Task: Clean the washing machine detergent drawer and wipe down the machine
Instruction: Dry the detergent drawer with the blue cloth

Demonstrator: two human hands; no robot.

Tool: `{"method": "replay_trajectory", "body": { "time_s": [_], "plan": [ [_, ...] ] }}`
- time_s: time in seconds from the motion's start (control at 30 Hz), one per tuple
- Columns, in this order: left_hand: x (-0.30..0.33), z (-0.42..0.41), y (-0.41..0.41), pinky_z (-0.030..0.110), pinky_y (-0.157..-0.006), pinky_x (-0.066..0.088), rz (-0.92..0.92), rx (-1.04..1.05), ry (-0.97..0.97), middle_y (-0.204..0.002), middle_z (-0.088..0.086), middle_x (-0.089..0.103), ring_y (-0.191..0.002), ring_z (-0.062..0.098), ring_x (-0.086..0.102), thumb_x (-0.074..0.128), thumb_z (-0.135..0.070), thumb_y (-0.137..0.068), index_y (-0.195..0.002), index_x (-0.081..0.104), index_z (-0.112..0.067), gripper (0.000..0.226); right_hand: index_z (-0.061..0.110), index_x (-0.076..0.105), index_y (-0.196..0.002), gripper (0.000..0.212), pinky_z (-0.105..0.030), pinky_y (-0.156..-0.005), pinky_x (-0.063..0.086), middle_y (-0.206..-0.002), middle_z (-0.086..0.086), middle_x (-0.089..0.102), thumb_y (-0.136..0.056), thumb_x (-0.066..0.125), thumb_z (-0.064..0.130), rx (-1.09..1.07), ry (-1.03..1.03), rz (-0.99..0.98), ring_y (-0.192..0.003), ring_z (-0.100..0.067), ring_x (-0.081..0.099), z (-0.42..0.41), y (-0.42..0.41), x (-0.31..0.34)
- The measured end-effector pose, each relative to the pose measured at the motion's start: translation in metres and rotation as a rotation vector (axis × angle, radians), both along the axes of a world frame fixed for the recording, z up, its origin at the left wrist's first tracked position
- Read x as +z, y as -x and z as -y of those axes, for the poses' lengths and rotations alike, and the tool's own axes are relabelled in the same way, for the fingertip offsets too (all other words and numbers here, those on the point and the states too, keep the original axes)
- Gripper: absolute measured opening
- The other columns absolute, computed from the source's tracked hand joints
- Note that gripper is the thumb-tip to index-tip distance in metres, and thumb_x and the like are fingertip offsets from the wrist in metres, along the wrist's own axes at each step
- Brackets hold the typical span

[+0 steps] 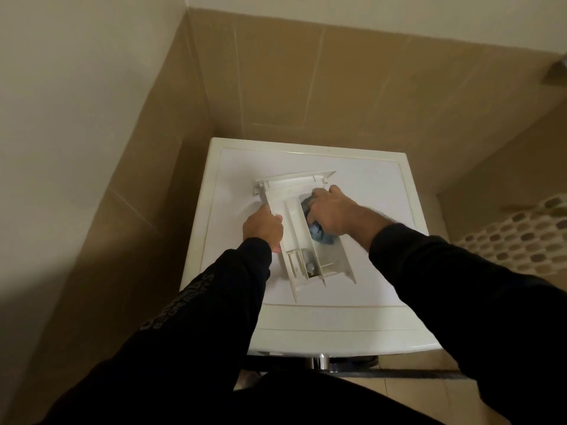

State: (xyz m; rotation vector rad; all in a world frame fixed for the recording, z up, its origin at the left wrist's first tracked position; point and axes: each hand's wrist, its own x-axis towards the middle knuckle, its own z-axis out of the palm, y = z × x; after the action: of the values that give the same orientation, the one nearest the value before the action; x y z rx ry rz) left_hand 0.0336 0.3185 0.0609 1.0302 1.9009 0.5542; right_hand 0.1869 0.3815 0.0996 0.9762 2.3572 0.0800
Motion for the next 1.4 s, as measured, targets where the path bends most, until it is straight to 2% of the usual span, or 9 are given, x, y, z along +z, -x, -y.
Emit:
{"method": "replay_trajectory", "body": {
  "time_s": [0.17,0.4,0.5,0.67,0.77,0.93,1.1,1.2,1.4],
  "plan": [
    [-0.001,0.000,0.002,0.040,-0.076,0.061,-0.022,-0.021,0.029,-0.099,0.011,0.069,-0.085,0.030,0.070,0.051,-0.018,-0.097,-0.111,0.055,-0.012,0.016,0.015,0.064,-0.107,0.023,-0.035,-0.084,0.044,-0.114,-0.007,0.064,-0.086,0.063,0.023,-0.201,-0.255,-0.100,-0.107,-0.028,0.056,0.006,0.015,0.008],
    [-0.003,0.001,0.001,0.039,-0.066,0.062,0.049,0.042,0.016,-0.097,0.009,0.066,-0.078,0.029,0.070,0.048,-0.019,-0.098,-0.110,0.056,-0.015,0.016,0.015,0.068,-0.096,0.022,-0.031,-0.075,0.049,-0.097,-0.004,0.070,-0.074,0.070,0.012,-0.314,-0.169,-0.144,-0.089,-0.025,0.065,0.010,0.017,-0.003],
    [-0.005,0.000,0.002,0.033,-0.059,0.060,0.096,0.070,0.012,-0.099,0.006,0.066,-0.080,0.029,0.069,0.048,-0.019,-0.097,-0.109,0.056,-0.017,0.014,0.019,0.066,-0.102,0.021,-0.031,-0.074,0.042,-0.100,-0.003,0.067,-0.082,0.070,0.021,-0.233,-0.237,-0.093,-0.095,-0.022,0.061,0.013,0.017,-0.012],
    [-0.014,-0.006,0.000,0.044,-0.081,0.060,0.060,0.065,0.017,-0.108,0.010,0.066,-0.093,0.031,0.068,0.050,-0.024,-0.098,-0.121,0.056,-0.015,0.025,0.022,0.068,-0.111,0.027,-0.036,-0.091,0.039,-0.121,0.001,0.060,-0.085,0.067,0.031,-0.210,-0.200,-0.141,-0.119,-0.023,0.046,0.021,0.006,-0.022],
    [-0.016,-0.009,0.001,0.046,-0.082,0.059,0.072,0.040,0.046,-0.107,0.013,0.067,-0.094,0.033,0.068,0.051,-0.022,-0.097,-0.124,0.054,-0.014,0.028,0.023,0.069,-0.111,0.026,-0.038,-0.091,0.036,-0.126,0.003,0.057,-0.088,0.059,0.027,-0.197,-0.155,-0.151,-0.115,-0.024,0.046,0.036,-0.003,-0.029],
    [-0.015,-0.014,-0.003,0.047,-0.077,0.060,0.021,0.039,0.041,-0.109,0.015,0.067,-0.094,0.036,0.069,0.050,-0.016,-0.096,-0.122,0.054,-0.005,0.029,0.024,0.070,-0.086,0.007,-0.037,-0.083,0.030,-0.098,0.007,0.064,-0.082,0.066,0.020,-0.141,-0.126,-0.193,-0.095,-0.021,0.052,0.061,-0.024,-0.034],
    [-0.014,-0.010,-0.004,0.048,-0.077,0.060,-0.001,0.082,0.009,-0.113,0.018,0.065,-0.095,0.037,0.068,0.051,-0.017,-0.094,-0.123,0.055,-0.005,0.031,0.025,0.048,-0.049,0.037,-0.036,-0.070,0.035,-0.055,0.010,0.055,-0.051,0.079,0.005,-0.051,-0.104,-0.214,-0.066,-0.020,0.052,0.071,-0.036,-0.039],
    [-0.016,-0.007,-0.002,0.047,-0.082,0.059,-0.047,0.037,0.042,-0.113,0.014,0.065,-0.098,0.034,0.067,0.049,-0.016,-0.096,-0.120,0.055,-0.006,0.027,0.023,0.057,-0.050,0.029,-0.037,-0.069,0.035,-0.056,0.010,0.055,-0.048,0.081,0.007,0.048,-0.080,-0.237,-0.067,-0.019,0.052,0.066,-0.036,-0.036],
    [-0.012,-0.013,-0.003,0.045,-0.085,0.058,-0.077,0.001,0.068,-0.110,0.013,0.068,-0.096,0.034,0.069,0.052,-0.017,-0.096,-0.116,0.053,-0.008,0.022,0.025,0.070,-0.086,0.017,-0.039,-0.091,0.027,-0.089,0.009,0.066,-0.082,0.059,0.013,-0.022,0.001,-0.115,-0.095,-0.019,0.051,0.063,-0.030,-0.021]
  ]
}}
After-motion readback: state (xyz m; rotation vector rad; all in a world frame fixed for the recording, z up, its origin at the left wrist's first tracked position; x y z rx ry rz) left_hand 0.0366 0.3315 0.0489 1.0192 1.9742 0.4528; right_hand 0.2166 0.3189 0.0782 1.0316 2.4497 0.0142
